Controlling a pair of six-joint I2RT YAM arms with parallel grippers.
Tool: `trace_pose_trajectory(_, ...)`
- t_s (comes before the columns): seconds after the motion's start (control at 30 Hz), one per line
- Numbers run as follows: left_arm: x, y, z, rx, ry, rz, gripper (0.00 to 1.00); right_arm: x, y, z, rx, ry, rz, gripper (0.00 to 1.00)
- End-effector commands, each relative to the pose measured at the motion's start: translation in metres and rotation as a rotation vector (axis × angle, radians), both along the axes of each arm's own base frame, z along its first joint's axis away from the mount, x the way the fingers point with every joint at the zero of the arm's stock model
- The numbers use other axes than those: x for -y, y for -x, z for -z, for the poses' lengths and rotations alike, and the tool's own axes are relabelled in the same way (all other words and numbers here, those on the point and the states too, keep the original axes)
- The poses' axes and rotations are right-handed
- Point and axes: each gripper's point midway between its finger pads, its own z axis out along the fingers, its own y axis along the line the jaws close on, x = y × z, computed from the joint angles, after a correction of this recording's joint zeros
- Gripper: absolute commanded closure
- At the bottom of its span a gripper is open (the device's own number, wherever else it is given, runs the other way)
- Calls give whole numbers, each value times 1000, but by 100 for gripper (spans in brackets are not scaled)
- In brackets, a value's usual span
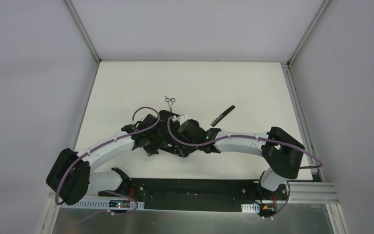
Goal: Sort the hair-cutting tools
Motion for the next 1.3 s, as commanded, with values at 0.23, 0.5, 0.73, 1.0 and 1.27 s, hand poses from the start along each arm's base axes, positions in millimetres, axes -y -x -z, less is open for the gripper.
trace_pose_trajectory(0.23,-11,-1,21,-41,-76,-113,64,-14,-2,8,-47,-55,25,33)
trace_pose_trajectory(0.5,-16,5,34,-79,-114,-107,82,-6,-12,17,-11,11,45,33)
trace_pose_trajectory(0.73,-16,12,45,-135,-133,-78,89,10,-22,28,51,115,34,33)
trace_pose_trajectory(1.0,-16,12,45,-147,-160,-26,94,27,-32,35,136,231,-26,33)
trace_pose_trajectory(1.27,-20,16,43,-166,-189,9,95,38,-56,26,258,310,7,32)
